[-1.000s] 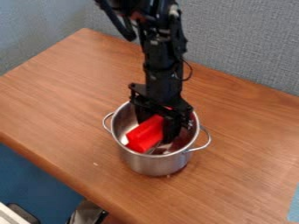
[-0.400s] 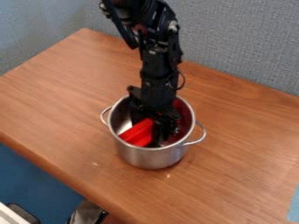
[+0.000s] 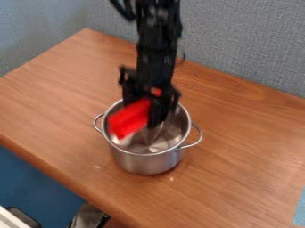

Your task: Move the red object from the metal pot to the table

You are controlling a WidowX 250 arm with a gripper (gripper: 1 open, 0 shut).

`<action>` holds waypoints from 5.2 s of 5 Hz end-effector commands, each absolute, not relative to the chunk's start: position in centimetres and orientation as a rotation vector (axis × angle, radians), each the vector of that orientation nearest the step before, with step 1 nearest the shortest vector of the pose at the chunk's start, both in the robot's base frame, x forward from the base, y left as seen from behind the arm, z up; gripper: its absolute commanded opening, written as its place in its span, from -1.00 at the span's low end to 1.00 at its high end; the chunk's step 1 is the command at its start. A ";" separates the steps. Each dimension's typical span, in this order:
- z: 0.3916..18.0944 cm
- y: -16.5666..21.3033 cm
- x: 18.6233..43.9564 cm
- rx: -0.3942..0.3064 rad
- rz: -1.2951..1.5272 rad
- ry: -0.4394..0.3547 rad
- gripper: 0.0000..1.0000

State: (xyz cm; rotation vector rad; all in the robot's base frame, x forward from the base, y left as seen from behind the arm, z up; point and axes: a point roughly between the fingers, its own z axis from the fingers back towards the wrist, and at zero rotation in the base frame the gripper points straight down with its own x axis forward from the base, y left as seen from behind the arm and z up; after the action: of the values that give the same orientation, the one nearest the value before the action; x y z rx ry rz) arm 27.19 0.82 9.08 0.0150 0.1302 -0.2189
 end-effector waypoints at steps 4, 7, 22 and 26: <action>13.3 -8.8 23.5 -0.016 -0.377 -0.040 -1.00; 5.7 -14.8 23.3 0.005 -0.591 0.012 1.00; 3.8 -9.9 31.8 0.014 -0.194 0.144 1.00; 3.2 -7.0 33.4 0.009 -0.359 0.207 -1.00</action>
State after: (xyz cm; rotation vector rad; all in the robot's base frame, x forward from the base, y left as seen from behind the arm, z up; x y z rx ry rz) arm 32.63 -6.52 2.01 0.0045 0.2559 -0.3441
